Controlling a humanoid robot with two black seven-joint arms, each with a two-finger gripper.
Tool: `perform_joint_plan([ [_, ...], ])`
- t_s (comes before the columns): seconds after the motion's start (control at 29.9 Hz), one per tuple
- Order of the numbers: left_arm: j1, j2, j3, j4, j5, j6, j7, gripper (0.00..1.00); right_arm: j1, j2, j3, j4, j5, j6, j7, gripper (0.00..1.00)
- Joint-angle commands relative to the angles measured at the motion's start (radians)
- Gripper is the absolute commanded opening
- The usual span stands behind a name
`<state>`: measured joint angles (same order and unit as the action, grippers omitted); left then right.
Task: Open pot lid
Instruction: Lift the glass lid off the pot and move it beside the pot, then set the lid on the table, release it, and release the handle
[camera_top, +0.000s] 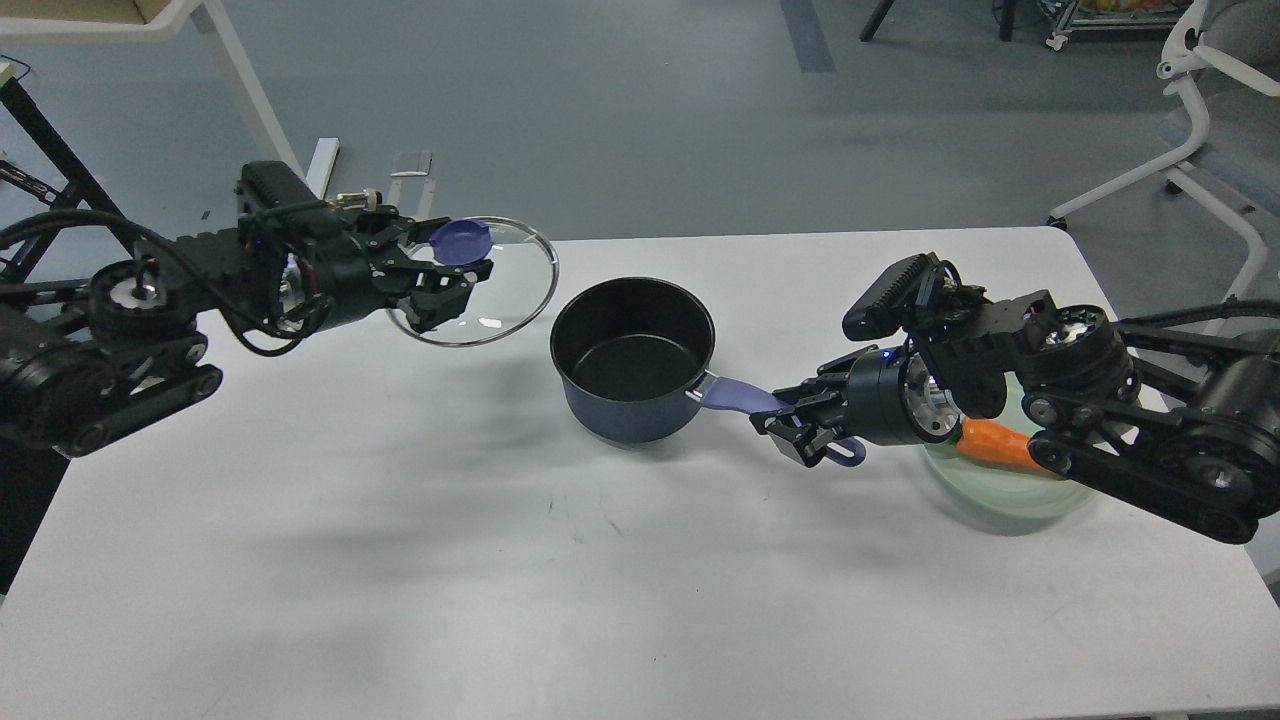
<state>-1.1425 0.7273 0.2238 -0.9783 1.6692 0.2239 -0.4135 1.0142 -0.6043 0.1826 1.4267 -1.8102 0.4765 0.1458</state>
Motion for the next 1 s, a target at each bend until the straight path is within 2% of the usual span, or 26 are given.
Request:
perform_joint_plan([
  [0.0, 0.059, 0.089, 0.032, 0.01, -0.005, 0.008, -0.031, 0.41, 0.0, 0.0, 0.0, -0.002, 0.0, 0.001, 0.0, 0.21],
  [0.17, 0.216, 0.158, 0.032, 0.015, -0.005, 0.095, -0.054, 0.41, -0.002, 0.0, 0.0, -0.002, 0.0, 0.001, 0.0, 0.21],
  [0.3, 0.323, 0.149, 0.032, 0.076, -0.011, 0.17, -0.056, 0.41, -0.002, 0.003, 0.0, -0.002, 0.0, 0.001, 0.0, 0.21],
  [0.47, 0.382, 0.146, 0.034, 0.093, -0.055, 0.201, -0.054, 0.41, -0.002, 0.001, 0.0, -0.002, 0.0, 0.001, 0.0, 0.21],
  [0.67, 0.386, 0.127, 0.034, 0.118, -0.071, 0.203, -0.053, 0.44, -0.002, 0.003, 0.001, 0.0, 0.0, 0.001, 0.0, 0.21],
  [0.74, 0.386, 0.124, 0.034, 0.122, -0.071, 0.203, -0.053, 0.51, 0.0, 0.003, 0.001, 0.0, 0.0, 0.001, 0.0, 0.22],
  [0.8, 0.385, 0.124, 0.032, 0.122, -0.072, 0.203, -0.053, 0.71, -0.002, 0.003, 0.001, 0.0, 0.0, 0.001, 0.0, 0.24],
  [0.84, 0.385, 0.124, 0.031, 0.122, -0.077, 0.203, -0.053, 0.75, -0.002, 0.003, 0.001, 0.0, 0.0, -0.001, 0.0, 0.28],
  [0.97, 0.383, 0.124, 0.035, 0.121, -0.111, 0.201, -0.053, 0.77, -0.002, 0.001, 0.015, 0.0, 0.003, -0.001, 0.0, 0.41],
])
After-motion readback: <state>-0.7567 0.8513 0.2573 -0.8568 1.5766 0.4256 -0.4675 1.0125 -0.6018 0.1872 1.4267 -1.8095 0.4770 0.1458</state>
